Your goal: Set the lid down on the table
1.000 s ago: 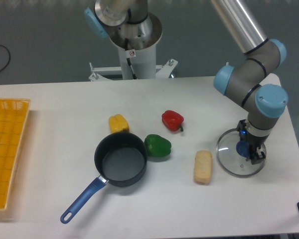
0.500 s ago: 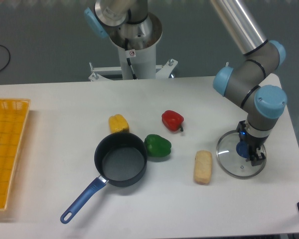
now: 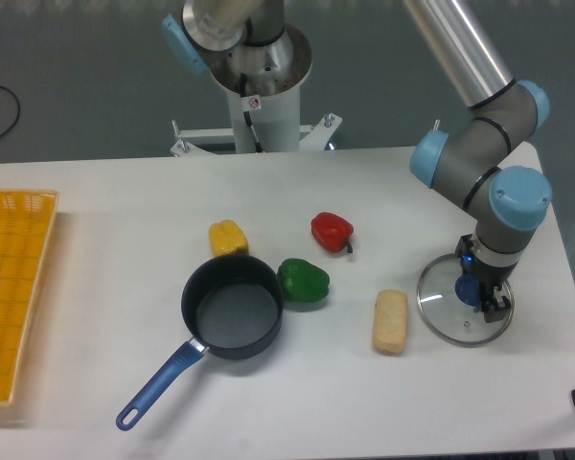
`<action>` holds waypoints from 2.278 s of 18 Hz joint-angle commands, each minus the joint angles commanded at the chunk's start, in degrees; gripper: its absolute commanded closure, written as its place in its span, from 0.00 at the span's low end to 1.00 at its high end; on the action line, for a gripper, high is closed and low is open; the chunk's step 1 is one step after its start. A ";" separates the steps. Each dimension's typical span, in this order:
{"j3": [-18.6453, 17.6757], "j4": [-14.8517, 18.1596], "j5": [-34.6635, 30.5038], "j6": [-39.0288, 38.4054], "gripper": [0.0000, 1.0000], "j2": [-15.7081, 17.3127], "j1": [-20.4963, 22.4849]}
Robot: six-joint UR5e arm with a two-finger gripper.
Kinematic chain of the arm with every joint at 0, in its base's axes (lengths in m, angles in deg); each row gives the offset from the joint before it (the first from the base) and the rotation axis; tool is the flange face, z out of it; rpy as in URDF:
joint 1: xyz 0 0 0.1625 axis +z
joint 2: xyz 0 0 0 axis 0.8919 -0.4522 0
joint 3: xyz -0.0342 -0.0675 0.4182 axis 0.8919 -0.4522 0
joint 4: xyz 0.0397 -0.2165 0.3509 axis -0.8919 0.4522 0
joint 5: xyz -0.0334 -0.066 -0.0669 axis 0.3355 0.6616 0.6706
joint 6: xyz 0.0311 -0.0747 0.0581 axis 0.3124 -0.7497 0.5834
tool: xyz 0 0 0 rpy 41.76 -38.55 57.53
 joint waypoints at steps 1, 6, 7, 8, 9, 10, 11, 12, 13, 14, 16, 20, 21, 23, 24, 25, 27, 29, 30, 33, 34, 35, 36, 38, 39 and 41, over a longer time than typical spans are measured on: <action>0.00 0.00 0.09 0.00 0.38 0.09 0.00; 0.00 0.00 0.09 0.00 0.35 0.09 0.00; 0.00 0.00 0.09 0.00 0.33 0.09 0.00; 0.00 0.00 0.09 0.00 0.32 0.09 0.00; 0.00 0.00 0.09 0.00 0.31 0.09 0.00; 0.00 0.00 0.00 0.00 0.31 0.09 0.00; 0.00 0.00 0.09 0.00 0.30 0.09 0.00; 0.00 0.00 0.00 0.00 0.28 0.09 0.00; 0.00 0.00 0.09 0.00 0.27 0.09 0.00; 0.00 0.00 0.09 0.00 0.23 0.09 0.00; 0.00 0.00 0.09 0.00 0.12 0.09 0.00; -0.09 0.09 0.00 0.00 0.00 0.87 -0.26; -0.17 0.09 0.00 0.00 0.00 1.40 -0.18; -0.18 0.17 0.00 0.00 0.00 2.54 -0.18; -0.70 0.26 -0.09 -0.35 0.00 3.24 -0.26; -1.05 0.44 -0.09 -0.26 0.00 4.12 -0.35; -3.33 0.53 -0.09 -0.87 0.00 6.49 -0.44; -4.39 0.88 -0.35 -2.01 0.00 8.34 -0.96; -4.74 1.49 -0.44 -2.89 0.00 9.57 -1.49; -4.92 7.36 -0.70 -3.08 0.00 11.33 -1.76; -4.92 9.04 -0.79 -3.08 0.00 12.03 -1.76; -4.83 10.36 -0.79 -3.08 0.00 12.82 -1.84; -4.75 11.59 -0.79 -2.82 0.00 13.61 -2.28; -4.75 12.92 -0.70 -2.90 0.00 14.76 -3.07; -4.57 13.01 -0.70 -3.07 0.00 15.20 -3.60; -4.57 13.01 -0.79 -3.08 0.00 15.29 -4.57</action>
